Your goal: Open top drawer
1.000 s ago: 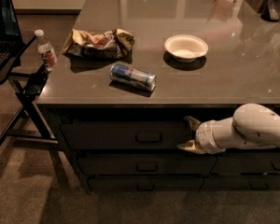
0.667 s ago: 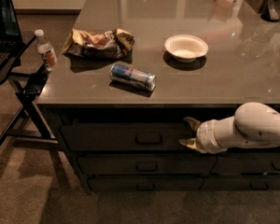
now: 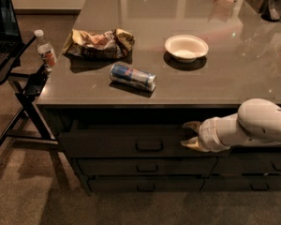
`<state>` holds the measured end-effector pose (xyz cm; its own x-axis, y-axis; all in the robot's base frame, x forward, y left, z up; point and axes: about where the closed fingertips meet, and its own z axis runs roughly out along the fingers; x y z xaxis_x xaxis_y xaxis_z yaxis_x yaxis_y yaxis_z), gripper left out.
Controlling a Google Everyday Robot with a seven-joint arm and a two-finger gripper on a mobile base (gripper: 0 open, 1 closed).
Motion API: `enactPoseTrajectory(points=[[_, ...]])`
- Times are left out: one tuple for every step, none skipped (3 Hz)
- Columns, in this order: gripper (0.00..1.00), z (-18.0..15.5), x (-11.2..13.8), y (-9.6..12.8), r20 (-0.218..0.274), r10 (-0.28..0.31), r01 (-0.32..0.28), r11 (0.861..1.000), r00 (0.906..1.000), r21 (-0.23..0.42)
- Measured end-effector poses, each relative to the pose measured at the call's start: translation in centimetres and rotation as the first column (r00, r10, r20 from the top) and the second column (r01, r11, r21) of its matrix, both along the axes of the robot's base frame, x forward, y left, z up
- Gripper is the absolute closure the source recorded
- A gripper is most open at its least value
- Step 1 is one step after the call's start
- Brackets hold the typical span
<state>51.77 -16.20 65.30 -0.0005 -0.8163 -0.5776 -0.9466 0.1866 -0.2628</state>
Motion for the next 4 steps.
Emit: enactPoseTrajectory(points=[[1.00,0.53,-1.03,0.43,-0.005,0.019,-0.019,1.000,0.9998,0.009],[0.81,0.53,-1.03,0.43,-0.005,0.019,-0.019,1.000,0.9998,0.009],[0.58,0.53,-1.03,0.43,-0.005,0.019,-0.019,1.000,0.9998,0.009],[0.35,0.53,-1.03,0.44,-0.005,0.019,-0.019,1.000,0.9998,0.009]])
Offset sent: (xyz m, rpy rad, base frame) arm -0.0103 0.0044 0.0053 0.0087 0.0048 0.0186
